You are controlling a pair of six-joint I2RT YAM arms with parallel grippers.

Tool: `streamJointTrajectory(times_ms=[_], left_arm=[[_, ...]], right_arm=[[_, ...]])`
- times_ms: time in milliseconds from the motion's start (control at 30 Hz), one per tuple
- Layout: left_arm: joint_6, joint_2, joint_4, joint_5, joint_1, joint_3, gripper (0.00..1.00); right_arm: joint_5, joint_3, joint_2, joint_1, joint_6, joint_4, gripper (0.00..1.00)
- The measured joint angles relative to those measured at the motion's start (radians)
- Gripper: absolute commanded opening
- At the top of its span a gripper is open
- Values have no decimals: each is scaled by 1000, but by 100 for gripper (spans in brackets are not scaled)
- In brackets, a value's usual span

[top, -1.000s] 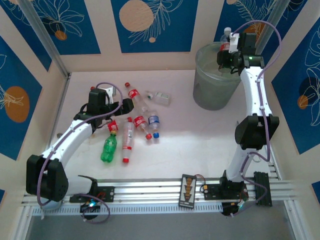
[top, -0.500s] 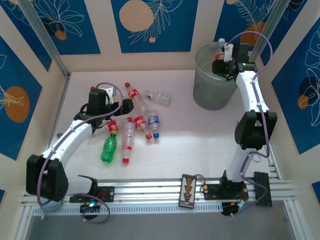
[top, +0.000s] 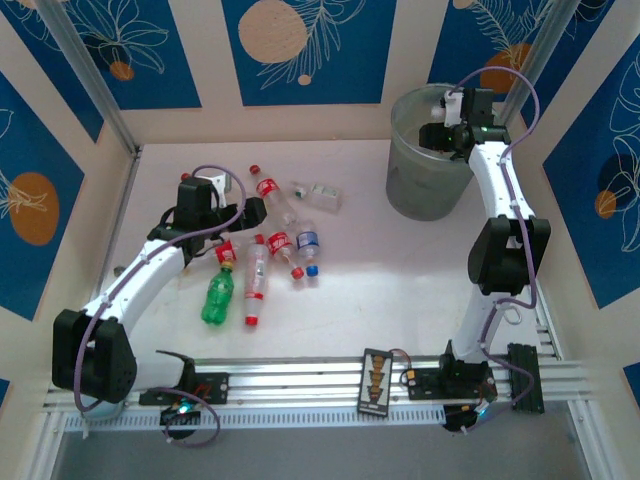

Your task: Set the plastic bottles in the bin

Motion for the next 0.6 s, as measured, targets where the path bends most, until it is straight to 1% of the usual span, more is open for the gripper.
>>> streamJointTrajectory(times_ms=[167,333,467,600], left_arm=[[10,0,0,-3,0,0,100],[18,0,-7,-5,0,0,100],[19,0,-11,-6,0,0,100],[26,0,-34,-20,0,0,100]], right_arm=[[0,0,13,0,1,0,76],[0,10,38,0,5,-8,71],[0,47,69,0,16,-15,71],[-1,49,69,0,31,-19,71]])
